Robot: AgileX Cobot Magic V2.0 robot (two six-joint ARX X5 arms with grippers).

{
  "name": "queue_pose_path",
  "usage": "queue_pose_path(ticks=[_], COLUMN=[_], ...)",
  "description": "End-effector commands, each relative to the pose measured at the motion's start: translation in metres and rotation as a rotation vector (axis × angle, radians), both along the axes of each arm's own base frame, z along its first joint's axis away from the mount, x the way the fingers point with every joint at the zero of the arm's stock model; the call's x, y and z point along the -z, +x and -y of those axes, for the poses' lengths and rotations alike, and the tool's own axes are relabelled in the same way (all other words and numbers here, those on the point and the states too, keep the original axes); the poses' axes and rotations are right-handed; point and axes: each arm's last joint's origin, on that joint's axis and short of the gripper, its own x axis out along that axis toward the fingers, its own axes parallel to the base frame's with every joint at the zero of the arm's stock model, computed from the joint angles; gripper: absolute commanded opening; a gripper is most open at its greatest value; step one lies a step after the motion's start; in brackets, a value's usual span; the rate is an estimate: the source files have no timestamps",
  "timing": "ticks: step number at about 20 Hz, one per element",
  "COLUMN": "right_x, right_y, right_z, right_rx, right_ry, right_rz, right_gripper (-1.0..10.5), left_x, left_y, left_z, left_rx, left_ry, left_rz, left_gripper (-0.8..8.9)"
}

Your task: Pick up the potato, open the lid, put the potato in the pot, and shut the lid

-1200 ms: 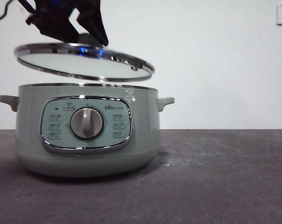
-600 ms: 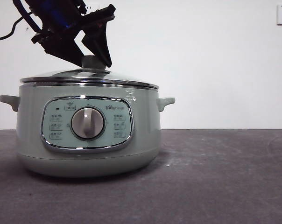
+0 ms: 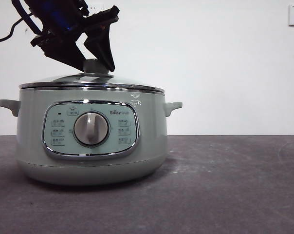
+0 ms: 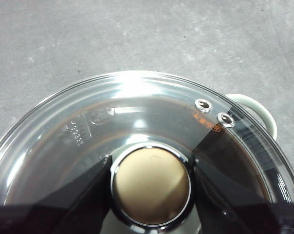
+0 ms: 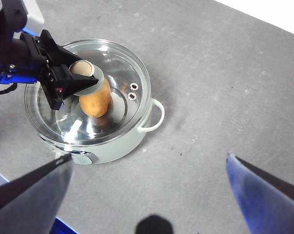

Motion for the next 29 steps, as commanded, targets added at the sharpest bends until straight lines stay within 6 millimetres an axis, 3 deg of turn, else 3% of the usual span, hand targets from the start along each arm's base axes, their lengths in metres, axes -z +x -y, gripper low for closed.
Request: queue_pose_path(ticks=[1,7,13,15,18,19,21,26,29], right_x=[0.001,0.001,0.009,0.017,0.034,0.041,0.054,0.084,0.105], right_y=[-0.001,-0.001,0.000,0.002,0.005,0.005,0.005,-0.005,-0.014], right_z=[0.001,0.001,0.000,-0.001,0.002,0.003,0.005,0.015,0.023], right_rx=[0.008,0.007,0.006,0.007,0.016,0.019,0.025,0.038,0.039], right_ry=[-0.004,-0.004,-0.029,-0.037,-0.030,-0.025,-0.007,0.092,0.159], right_rz=[-0.012,-0.012,-0.031,-0.032,-0.005,0.001,0.023,0.135,0.212], right_gripper=[5.3,5.3,5.3,4.4,2.1,1.2,0.0,-0.1,-0.1], left_x=[-0.002,-0.016,-0.073,-0.088,-0.104,-0.108,-0.111,-0.105,-0.079], left_y=[0.000,-0.003,-0.038,-0.055,-0.085,-0.095,-0.109,-0.129,-0.137], left_z=[0.001,-0.001,-0.021,-0.030,-0.042,-0.046,-0.050,-0.048,-0.039], left_rx=[0.016,0.016,0.022,0.026,0.050,0.059,0.093,0.064,0.047], left_ry=[0.006,-0.030,-0.057,-0.071,-0.092,-0.092,-0.076,-0.012,0.020], left_rz=[0.020,0.083,0.123,0.145,0.182,0.190,0.200,0.227,0.267], left_gripper=[3.48,3.48,3.47,3.45,3.37,2.49,-0.31,-0.08,-0.08])
